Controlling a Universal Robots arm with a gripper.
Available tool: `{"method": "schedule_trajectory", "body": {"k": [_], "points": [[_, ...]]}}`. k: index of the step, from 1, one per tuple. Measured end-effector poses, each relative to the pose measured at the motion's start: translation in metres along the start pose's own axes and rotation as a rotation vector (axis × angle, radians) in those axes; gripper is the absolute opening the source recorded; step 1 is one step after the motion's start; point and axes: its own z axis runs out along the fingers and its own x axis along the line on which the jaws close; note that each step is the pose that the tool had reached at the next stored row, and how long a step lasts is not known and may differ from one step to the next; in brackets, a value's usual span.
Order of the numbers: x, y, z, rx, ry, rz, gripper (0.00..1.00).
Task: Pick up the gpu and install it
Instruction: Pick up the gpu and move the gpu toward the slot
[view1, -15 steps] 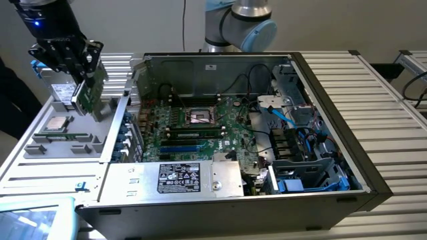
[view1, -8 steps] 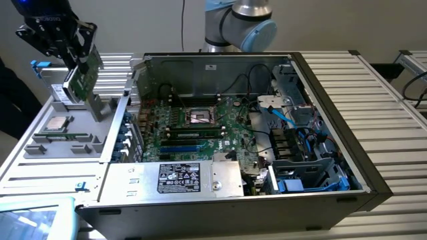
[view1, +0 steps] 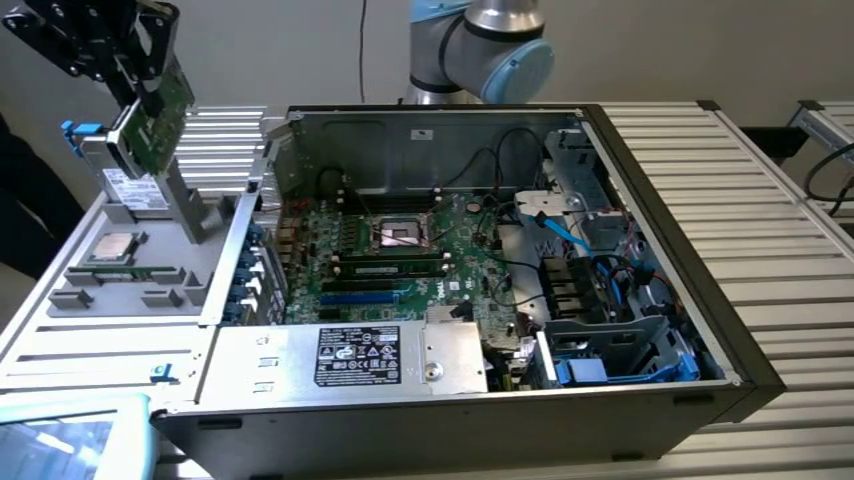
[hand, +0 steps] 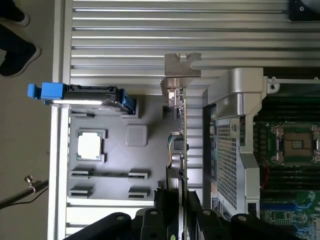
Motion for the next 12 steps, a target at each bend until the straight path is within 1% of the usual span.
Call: {"method": "schedule_trajectory", "body": {"k": [10, 12], "points": [[-0.001, 0.0022, -0.0449, -0.0002, 0.0002, -0.009, 0.28], [-0.001, 0.0022, -0.0451, 0.0000, 0.0004, -0.009, 0.28]]}}
